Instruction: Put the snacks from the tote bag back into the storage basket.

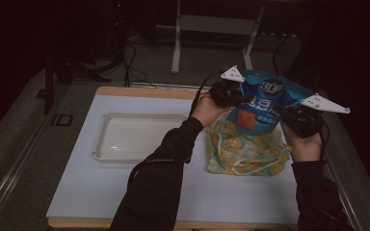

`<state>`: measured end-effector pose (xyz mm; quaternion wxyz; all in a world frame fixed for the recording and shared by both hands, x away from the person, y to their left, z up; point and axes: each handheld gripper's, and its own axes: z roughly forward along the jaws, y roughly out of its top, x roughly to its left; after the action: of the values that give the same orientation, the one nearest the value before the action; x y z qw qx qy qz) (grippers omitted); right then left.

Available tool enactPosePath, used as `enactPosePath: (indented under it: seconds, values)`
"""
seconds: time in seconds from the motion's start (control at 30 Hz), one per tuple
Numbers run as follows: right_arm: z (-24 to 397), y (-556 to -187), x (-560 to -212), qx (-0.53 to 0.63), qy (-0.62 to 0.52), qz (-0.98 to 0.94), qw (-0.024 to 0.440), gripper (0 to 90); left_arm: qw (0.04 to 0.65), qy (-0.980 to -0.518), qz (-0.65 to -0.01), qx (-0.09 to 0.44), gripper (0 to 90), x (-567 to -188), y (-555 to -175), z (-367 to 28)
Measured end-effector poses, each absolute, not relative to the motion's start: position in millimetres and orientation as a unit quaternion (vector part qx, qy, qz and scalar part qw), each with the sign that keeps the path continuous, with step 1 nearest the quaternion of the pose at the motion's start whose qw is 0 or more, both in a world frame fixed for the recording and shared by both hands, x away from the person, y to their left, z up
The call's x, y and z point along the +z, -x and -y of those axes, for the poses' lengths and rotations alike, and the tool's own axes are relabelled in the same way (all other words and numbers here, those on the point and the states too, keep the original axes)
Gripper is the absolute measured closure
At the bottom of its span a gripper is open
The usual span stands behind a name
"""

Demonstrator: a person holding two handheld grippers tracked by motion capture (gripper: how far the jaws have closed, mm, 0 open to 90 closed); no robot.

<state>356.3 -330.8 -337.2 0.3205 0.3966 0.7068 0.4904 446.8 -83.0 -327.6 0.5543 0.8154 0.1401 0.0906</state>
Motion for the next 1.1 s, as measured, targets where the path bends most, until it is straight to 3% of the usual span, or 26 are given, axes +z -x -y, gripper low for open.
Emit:
enactPosePath:
  seconds: [0.63, 1.1]
  values:
    - [301.5, -350.5, -277.4, 0.505, -0.357, -0.708, 0.341, 87.8, 0.557, -0.808, -0.140, 0.134, 88.1, -266.1, -428.6, 47.7]
    - [254.0, -356.9, -271.8, 0.513, -0.326, -0.724, 0.325, 87.8, 0.549, -0.804, -0.168, 0.156, 88.2, -263.1, -415.8, -6.3]
